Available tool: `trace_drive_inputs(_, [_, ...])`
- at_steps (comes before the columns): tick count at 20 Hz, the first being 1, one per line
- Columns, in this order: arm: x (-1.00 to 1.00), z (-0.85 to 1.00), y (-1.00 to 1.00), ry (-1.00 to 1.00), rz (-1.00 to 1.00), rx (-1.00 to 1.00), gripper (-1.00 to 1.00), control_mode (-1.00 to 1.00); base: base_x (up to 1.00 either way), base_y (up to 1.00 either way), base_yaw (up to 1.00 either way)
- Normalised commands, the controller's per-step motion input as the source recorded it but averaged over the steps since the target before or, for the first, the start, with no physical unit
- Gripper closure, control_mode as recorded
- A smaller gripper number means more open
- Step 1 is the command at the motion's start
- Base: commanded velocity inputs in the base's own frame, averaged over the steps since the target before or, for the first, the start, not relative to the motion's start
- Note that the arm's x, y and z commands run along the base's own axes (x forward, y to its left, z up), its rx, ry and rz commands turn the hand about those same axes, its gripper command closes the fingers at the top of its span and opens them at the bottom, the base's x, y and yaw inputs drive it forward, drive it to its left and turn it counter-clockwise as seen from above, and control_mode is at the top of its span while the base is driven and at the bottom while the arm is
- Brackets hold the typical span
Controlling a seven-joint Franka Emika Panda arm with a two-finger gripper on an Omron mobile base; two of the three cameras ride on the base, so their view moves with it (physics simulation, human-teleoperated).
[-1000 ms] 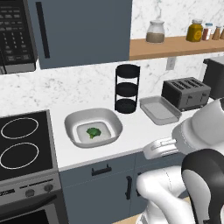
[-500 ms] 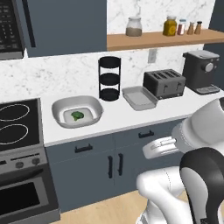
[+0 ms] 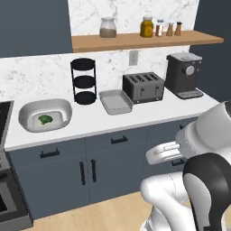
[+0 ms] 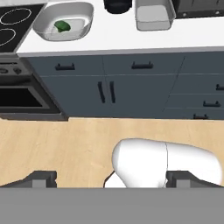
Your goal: Place one broccoli and one steak in each tupperware on the nearby counter, to pack two identical lunches.
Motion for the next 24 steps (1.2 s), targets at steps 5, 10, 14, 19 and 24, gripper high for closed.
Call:
trace_drive_inputs(5, [0.00,0.00,0.00,0.00,0.00,0.00,-1.00,1.00,0.03,-1.00,0.14])
trace_drive_inputs(10, [0.00,0.00,0.00,0.00,0.00,0.00,-1.00,1.00,0.00,-1.00,0.15])
trace_drive_inputs(14, [0.00,0.00,0.00,0.00,0.00,0.00,-1.00,1.00,0.00,-1.00,0.14])
trace_drive_inputs(19, [0.00,0.00,0.00,0.00,0.00,0.00,-1.00,1.00,0.00,-0.91,0.09])
trace_drive_inputs(24, [0.00,0.00,0.00,0.00,0.00,0.00,-1.00,1.00,0.11,-0.83,0.06])
